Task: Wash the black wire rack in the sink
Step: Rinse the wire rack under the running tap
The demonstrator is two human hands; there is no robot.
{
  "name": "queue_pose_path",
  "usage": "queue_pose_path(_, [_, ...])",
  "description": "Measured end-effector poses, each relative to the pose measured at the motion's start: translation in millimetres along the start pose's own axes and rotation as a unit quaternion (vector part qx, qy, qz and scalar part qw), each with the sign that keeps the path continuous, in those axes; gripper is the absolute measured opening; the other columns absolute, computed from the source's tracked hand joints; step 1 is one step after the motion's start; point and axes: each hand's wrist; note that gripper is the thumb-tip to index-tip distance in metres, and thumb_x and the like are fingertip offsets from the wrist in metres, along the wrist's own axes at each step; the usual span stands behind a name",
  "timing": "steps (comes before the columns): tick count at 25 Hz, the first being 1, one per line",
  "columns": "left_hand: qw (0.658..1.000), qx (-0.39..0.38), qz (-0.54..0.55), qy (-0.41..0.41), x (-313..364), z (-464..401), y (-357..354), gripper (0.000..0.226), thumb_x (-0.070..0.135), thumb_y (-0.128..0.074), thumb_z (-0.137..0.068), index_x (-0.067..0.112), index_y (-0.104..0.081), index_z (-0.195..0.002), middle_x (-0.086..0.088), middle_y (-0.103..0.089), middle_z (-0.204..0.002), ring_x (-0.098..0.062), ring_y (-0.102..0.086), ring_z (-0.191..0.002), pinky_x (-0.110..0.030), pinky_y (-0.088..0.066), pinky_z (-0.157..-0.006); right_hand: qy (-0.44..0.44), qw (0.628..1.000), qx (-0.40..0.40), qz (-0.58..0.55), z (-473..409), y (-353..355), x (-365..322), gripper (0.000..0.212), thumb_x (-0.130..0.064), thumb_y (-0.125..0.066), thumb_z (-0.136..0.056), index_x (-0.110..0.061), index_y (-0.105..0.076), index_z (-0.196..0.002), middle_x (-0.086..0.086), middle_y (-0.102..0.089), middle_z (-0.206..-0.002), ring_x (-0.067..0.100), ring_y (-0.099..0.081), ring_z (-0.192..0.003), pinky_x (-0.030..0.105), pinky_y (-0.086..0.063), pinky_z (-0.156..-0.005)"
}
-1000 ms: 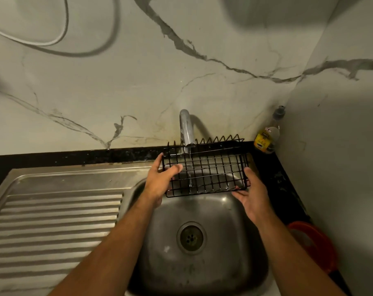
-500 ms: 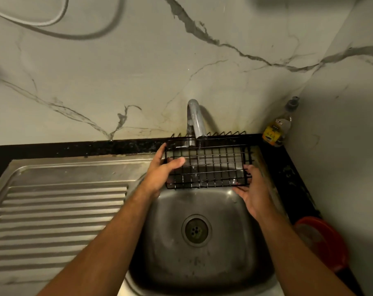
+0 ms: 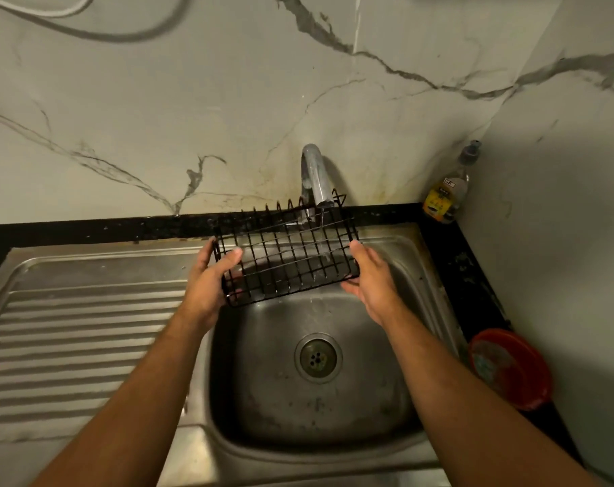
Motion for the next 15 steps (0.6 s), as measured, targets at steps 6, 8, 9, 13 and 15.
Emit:
queue_pose_path(6, [0.999,-0.023,-0.042,-0.015,13,-9,-42,0.100,0.054,-0.081,-0.068,0.042,-0.033,-0.155,0.003,-0.063,-0.133,-0.024,-0.065,-0.116,-0.051,-0.052,-0.101,0.011,0.999,0.021,-0.035,9,43,-7,0.051,-0.053,-0.057,-0.094,-0.025,-0.051,-0.136,0.001,-0.047,-0.141,0.032,-0.057,-0.117,0.043,-0.056,-0.091])
queue_pose_path(8, [0.996,-0.064,-0.066,0.004,10,-7,-48,0.115,0.054,-0.085,-0.062,0.038,-0.025,-0.159,0.001,-0.058,-0.141,-0.024,-0.059,-0.126,-0.056,-0.044,-0.110,0.000,0.997,0.021,-0.076,14,62,1,0.049,-0.048,-0.061,-0.093,-0.020,-0.052,-0.132,0.006,-0.051,-0.137,0.032,-0.058,-0.115,0.044,-0.054,-0.094])
queue_pose_path(9, [0.993,-0.078,-0.081,0.023,6,-5,-49,0.123,0.057,-0.089,-0.057,0.036,-0.023,-0.160,-0.001,-0.054,-0.147,-0.025,-0.054,-0.131,-0.057,-0.040,-0.113,-0.009,0.996,0.019,-0.091,17,71,6,0.058,-0.048,-0.064,-0.090,-0.016,-0.050,-0.136,0.008,-0.051,-0.138,0.033,-0.058,-0.117,0.044,-0.053,-0.095])
queue_pose_path(13, [0.986,-0.085,-0.131,0.054,-6,6,-49,0.092,0.074,-0.085,-0.053,0.024,-0.066,-0.128,-0.003,-0.069,-0.128,-0.024,-0.065,-0.117,-0.056,-0.055,-0.099,-0.022,0.999,0.018,-0.044,30,81,12,0.062,-0.051,-0.062,-0.090,-0.018,-0.049,-0.141,0.004,-0.047,-0.145,0.036,-0.055,-0.122,0.049,-0.054,-0.095])
queue_pose_path(15, [0.987,-0.053,-0.134,0.068,-7,10,-50,0.062,0.068,-0.074,-0.076,0.022,-0.068,-0.118,-0.006,-0.069,-0.120,-0.026,-0.069,-0.107,-0.050,-0.062,-0.085,-0.021,0.998,0.023,0.049,33,73,-1,0.054,-0.058,-0.050,-0.095,-0.025,-0.054,-0.137,-0.007,-0.049,-0.130,0.032,-0.062,-0.109,0.047,-0.059,-0.085])
Point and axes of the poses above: each hand's wrist, its own z-axis away from the middle knuckle, its own y-axis out of the back of the hand, x = y × z
